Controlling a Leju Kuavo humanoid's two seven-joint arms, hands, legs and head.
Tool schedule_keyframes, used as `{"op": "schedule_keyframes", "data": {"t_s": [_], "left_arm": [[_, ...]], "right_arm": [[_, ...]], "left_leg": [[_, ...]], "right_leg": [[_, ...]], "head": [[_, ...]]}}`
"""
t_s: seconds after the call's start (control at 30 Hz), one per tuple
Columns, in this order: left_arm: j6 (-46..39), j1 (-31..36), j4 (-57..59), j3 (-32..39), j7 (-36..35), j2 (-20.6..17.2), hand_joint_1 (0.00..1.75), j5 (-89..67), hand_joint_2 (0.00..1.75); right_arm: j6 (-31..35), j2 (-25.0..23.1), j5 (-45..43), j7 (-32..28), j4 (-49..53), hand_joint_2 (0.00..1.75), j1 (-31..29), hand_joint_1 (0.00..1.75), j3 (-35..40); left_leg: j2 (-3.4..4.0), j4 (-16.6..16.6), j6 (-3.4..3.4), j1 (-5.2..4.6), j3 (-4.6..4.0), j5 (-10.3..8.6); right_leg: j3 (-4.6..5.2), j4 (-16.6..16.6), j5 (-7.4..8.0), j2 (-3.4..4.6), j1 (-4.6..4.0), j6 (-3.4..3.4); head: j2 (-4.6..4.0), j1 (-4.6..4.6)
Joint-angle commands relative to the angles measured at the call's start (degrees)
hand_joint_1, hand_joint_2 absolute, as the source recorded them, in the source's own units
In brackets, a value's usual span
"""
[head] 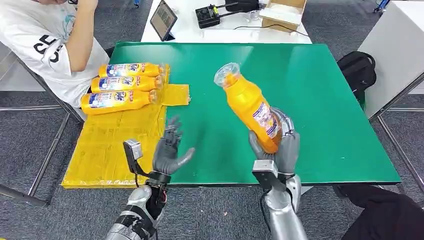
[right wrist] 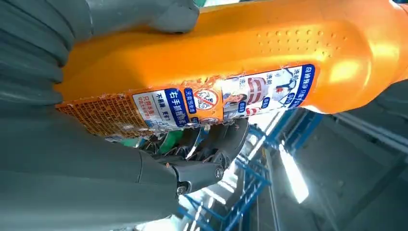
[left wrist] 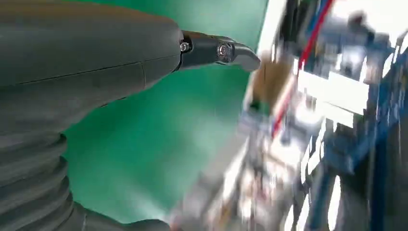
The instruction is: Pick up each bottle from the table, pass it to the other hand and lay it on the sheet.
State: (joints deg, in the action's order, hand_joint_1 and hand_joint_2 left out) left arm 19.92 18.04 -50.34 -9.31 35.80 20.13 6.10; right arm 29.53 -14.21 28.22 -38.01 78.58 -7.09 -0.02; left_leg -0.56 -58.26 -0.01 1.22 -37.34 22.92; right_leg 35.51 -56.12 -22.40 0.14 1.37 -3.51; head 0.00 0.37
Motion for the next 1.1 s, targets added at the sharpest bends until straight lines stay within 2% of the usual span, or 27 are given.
{"op": "schedule_keyframes", "data": {"t_s": [0.03, 0.1, 0.2, 0.37, 0.43, 0.5, 0.6, 0.8, 0.93, 0.97, 1.0, 1.1], "left_arm": [[8.23, -2.36, -2.84, -10.63, -2.38, -0.34, 0.0, 6.24, 1.75], [9.76, -2.34, -3.17, -11.56, -2.74, -0.53, 0.0, 7.99, 1.75], [10.12, -2.22, -3.37, -12.54, -2.53, -0.79, 0.0, 8.4, 1.75], [10.18, -2.15, -4.0, -13.15, -2.12, -0.93, 0.0, 8.4, 1.75], [10.2, -1.97, -3.86, -13.37, -2.15, -0.93, 0.0, 8.43, 1.75], [10.43, -1.98, -3.76, -13.73, -1.99, -0.94, 0.0, 8.35, 1.75], [10.01, -2.08, -3.54, -14.36, -1.73, -1.01, 0.0, 7.73, 1.75], [9.96, -1.98, -3.38, -14.47, -1.64, -0.99, 0.0, 7.61, 1.75], [8.02, -0.84, -0.65, -14.41, -1.9, -0.46, 0.0, 6.82, 1.75], [7.7, -0.58, -0.16, -14.35, -1.87, -0.36, 0.0, 6.67, 1.75], [6.51, -0.09, 1.01, -13.84, -1.77, -0.13, 0.0, 6.48, 1.75], [4.09, 1.45, 3.47, -13.66, -1.9, -0.13, 0.0, 6.02, 1.75]], "right_arm": [[0.99, -1.24, 1.14, -1.99, -6.18, 1.75, 1.2, 1.75, 6.53], [0.84, -1.83, 1.98, -1.99, -8.61, 1.75, 0.81, 1.75, 7.28], [0.3, -2.16, 2.87, -1.99, -11.51, 1.75, 0.39, 1.75, 8.05], [-0.15, -2.83, 3.53, -1.99, -15.27, 1.75, -0.06, 1.75, 8.4], [0.33, -3.12, 3.86, -1.99, -16.99, 1.75, -0.31, 1.75, 8.63], [0.5, -3.29, 4.06, -1.99, -18.27, 1.75, -0.58, 1.75, 8.77], [-0.08, -3.68, 4.42, -1.99, -20.58, 1.75, -1.06, 1.75, 9.2], [-0.02, -3.91, 4.58, -1.99, -20.94, 1.75, -1.12, 1.75, 9.38], [-0.27, -5.47, 7.06, -1.99, -24.91, 1.75, -2.0, 1.75, 12.59], [-0.01, -5.79, 7.45, -1.99, -25.85, 1.75, -2.06, 1.75, 13.92], [1.01, -5.79, 6.98, -1.69, -27.29, 1.75, -2.44, 1.75, 16.82], [2.93, -5.79, 5.33, -0.78, -29.53, 1.75, -3.12, 1.75, 22.0]], "left_leg": [[0.13, 0.05, 0.05, 0.0, 0.39, 0.2], [0.12, 0.06, 0.02, 0.02, 0.15, 0.1], [0.24, 0.11, 0.06, 0.01, 0.48, 0.22], [0.15, 0.09, 0.04, 0.02, 0.26, 0.13], [0.2, 0.11, 0.08, 0.02, 0.52, 0.25], [0.1, 0.09, 0.03, 0.02, 0.19, 0.1], [0.12, 0.1, 0.05, 0.04, 0.38, 0.19], [0.08, 0.07, 0.04, 0.04, 0.25, 0.14], [0.12, 0.06, 0.06, 0.03, 0.35, 0.2], [0.09, 0.05, 0.02, 0.04, 0.13, 0.1], [0.17, 0.05, 0.03, 0.05, 0.32, 0.2], [0.11, 0.06, 0.01, 0.05, 0.16, 0.11]], "right_leg": [[-0.35, 0.06, -0.15, 0.07, -0.05, 0.17], [-0.14, 0.08, -0.04, 0.08, -0.05, 0.11], [-0.41, 0.12, -0.13, 0.16, -0.06, 0.21], [-0.22, 0.11, -0.07, 0.11, -0.05, 0.13], [-0.47, 0.13, -0.17, 0.13, -0.07, 0.23], [-0.17, 0.1, -0.06, 0.07, -0.05, 0.12], [-0.36, 0.11, -0.13, 0.06, -0.08, 0.19], [-0.22, 0.09, -0.1, 0.02, -0.07, 0.14], [-0.31, 0.07, -0.15, 0.06, -0.07, 0.19], [-0.1, 0.07, -0.06, 0.05, -0.06, 0.11], [-0.27, 0.07, -0.13, 0.1, -0.09, 0.19], [-0.12, 0.06, -0.07, 0.06, -0.07, 0.14]], "head": [[0.0, 0.0], [0.0, 0.0], [0.0, -0.02], [0.0, 0.0], [0.0, 0.0], [0.0, 0.0], [0.0, 0.0], [0.0, 0.02], [0.0, 0.02], [0.0, 0.04], [0.0, 0.02], [0.0, 0.04]]}}
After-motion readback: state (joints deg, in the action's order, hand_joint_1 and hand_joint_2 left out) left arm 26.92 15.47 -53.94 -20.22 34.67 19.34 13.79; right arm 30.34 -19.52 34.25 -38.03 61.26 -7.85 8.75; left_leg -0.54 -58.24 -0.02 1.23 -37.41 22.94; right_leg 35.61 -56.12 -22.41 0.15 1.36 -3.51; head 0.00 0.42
